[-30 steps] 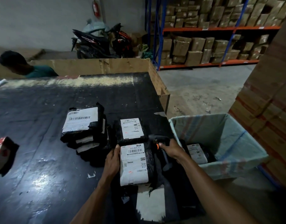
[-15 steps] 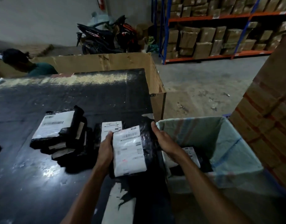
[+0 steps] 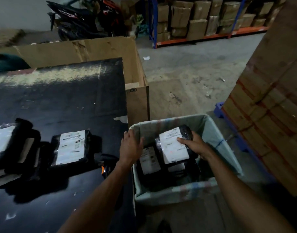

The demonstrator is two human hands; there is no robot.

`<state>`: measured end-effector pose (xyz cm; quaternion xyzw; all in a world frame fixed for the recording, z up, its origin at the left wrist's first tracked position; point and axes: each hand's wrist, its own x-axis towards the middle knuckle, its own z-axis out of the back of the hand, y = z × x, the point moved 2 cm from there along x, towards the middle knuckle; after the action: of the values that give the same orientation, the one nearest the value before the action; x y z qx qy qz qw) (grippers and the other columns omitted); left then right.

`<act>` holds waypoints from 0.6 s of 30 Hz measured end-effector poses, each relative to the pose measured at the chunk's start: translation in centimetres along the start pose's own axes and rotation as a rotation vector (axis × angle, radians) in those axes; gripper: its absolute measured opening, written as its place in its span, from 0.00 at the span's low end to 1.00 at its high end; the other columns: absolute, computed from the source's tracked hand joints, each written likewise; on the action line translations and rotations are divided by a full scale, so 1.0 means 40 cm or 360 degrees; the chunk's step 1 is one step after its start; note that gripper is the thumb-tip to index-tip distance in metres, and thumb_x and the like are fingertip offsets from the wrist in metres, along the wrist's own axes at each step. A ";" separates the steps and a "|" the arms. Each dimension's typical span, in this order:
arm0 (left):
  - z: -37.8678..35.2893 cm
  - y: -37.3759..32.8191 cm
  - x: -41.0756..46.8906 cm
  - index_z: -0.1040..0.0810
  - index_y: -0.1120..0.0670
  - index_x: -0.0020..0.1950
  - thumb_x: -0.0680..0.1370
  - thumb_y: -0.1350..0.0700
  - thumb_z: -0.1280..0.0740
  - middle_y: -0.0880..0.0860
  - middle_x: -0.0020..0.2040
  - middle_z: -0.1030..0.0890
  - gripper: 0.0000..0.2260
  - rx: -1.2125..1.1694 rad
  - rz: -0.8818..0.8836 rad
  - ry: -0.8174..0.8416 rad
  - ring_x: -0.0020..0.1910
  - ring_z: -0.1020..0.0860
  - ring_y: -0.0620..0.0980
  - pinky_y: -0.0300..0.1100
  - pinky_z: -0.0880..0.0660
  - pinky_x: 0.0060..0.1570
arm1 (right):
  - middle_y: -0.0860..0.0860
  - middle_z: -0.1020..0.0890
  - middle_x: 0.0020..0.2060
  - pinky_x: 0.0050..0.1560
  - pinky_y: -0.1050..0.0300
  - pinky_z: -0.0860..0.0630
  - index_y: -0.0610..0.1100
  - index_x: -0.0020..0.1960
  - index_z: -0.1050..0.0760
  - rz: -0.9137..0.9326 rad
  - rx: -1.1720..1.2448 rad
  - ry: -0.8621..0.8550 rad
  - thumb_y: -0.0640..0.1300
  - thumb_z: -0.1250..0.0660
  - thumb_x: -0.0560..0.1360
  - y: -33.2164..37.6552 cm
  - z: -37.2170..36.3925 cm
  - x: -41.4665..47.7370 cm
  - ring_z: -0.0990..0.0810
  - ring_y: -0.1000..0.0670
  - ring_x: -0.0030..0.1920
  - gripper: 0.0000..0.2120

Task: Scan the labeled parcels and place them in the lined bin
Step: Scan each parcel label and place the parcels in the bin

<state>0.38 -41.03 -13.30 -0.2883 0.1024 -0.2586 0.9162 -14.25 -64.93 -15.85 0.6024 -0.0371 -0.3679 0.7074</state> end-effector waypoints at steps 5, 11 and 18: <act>-0.111 0.070 -0.006 0.55 0.60 0.82 0.81 0.42 0.51 0.60 0.82 0.56 0.35 0.0510 -0.0087 0.0188 0.81 0.56 0.60 0.59 0.52 0.78 | 0.49 0.23 0.59 0.55 0.58 0.31 0.43 0.72 0.31 -0.0139 -0.0195 -0.0108 0.47 0.22 0.72 -0.114 0.055 0.111 0.24 0.49 0.56 0.32; -0.139 0.094 -0.010 0.56 0.58 0.82 0.83 0.47 0.50 0.58 0.82 0.58 0.31 0.0614 -0.0139 0.0112 0.81 0.59 0.56 0.57 0.56 0.79 | 0.44 0.23 0.67 0.65 0.46 0.24 0.40 0.72 0.32 -0.0478 -0.0204 -0.0024 0.53 0.18 0.66 -0.242 -0.023 0.251 0.21 0.42 0.63 0.41; -0.135 0.087 -0.012 0.57 0.57 0.82 0.84 0.48 0.50 0.58 0.82 0.59 0.30 0.0584 -0.0132 0.0096 0.81 0.60 0.56 0.56 0.57 0.79 | 0.37 0.40 0.78 0.76 0.37 0.40 0.44 0.80 0.45 -0.0881 -0.0632 -0.0017 0.78 0.31 0.60 -0.526 -0.116 0.333 0.39 0.33 0.76 0.61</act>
<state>-0.42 -40.91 -19.68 -0.1126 0.0689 -0.3190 0.9385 -12.29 -68.68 -40.82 0.4381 0.1965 -0.5492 0.6839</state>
